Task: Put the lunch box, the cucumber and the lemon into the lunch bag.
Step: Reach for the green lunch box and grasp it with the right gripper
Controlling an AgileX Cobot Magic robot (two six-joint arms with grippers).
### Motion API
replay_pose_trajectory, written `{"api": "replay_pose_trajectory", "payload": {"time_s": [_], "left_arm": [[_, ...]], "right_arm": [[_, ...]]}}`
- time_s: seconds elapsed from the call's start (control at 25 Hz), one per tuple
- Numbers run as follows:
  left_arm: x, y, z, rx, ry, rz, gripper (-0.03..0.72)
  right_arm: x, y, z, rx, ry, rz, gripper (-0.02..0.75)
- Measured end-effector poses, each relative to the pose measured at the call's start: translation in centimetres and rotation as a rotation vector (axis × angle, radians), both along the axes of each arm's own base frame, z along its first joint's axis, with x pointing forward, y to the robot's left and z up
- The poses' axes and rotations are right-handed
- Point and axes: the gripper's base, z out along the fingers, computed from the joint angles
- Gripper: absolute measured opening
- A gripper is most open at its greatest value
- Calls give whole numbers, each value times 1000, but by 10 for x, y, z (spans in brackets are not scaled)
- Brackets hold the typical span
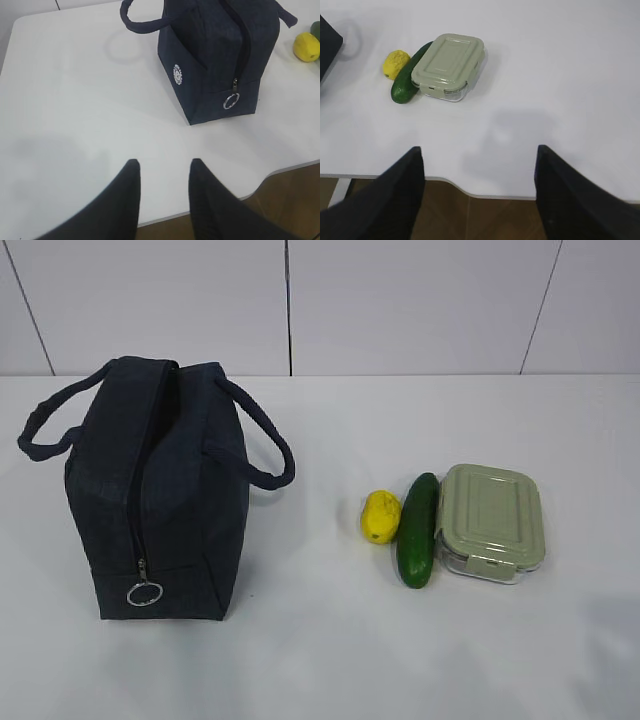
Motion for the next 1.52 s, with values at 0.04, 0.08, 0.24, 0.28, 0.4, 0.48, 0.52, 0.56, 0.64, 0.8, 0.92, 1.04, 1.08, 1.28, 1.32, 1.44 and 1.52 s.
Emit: {"api": "replay_pose_trajectory", "payload": {"time_s": [0.04, 0.08, 0.24, 0.28, 0.4, 0.48, 0.52, 0.56, 0.64, 0.8, 0.92, 1.04, 1.08, 1.28, 1.32, 1.44, 1.52], "left_arm": [[0, 0, 0, 0, 0, 0, 235], [0, 0, 0, 0, 0, 0, 235], [0, 0, 0, 0, 0, 0, 235], [0, 0, 0, 0, 0, 0, 235], [0, 0, 0, 0, 0, 0, 235], [0, 0, 0, 0, 0, 0, 235], [0, 0, 0, 0, 0, 0, 235], [0, 0, 0, 0, 0, 0, 235], [0, 0, 0, 0, 0, 0, 235], [0, 0, 0, 0, 0, 0, 235], [0, 0, 0, 0, 0, 0, 235], [0, 0, 0, 0, 0, 0, 235], [0, 0, 0, 0, 0, 0, 235], [0, 0, 0, 0, 0, 0, 235], [0, 0, 0, 0, 0, 0, 235], [0, 0, 0, 0, 0, 0, 235], [0, 0, 0, 0, 0, 0, 235]], "right_arm": [[2, 0, 0, 21, 19, -13, 533], [5, 1, 0, 40, 48, -27, 533], [23, 3, 0, 69, 171, -57, 533], [27, 3, -1, 68, 200, -61, 533], [43, 5, -2, 66, 285, -64, 533], [52, 7, -2, 77, 307, -61, 533], [58, 9, -2, 86, 315, -57, 533], [62, 11, -1, 100, 316, -50, 533], [74, 15, -1, 136, 325, -39, 533], [96, 22, -4, 192, 375, -26, 533], [114, 27, -3, 200, 402, 8, 533], [133, 33, -1, 211, 419, 55, 533], [140, 35, 0, 218, 430, 67, 533], [166, 43, 0, 231, 450, 121, 531], [171, 44, -1, 233, 455, 130, 527], [185, 48, -5, 254, 480, 156, 519], [195, 50, -7, 275, 496, 166, 515]]}}
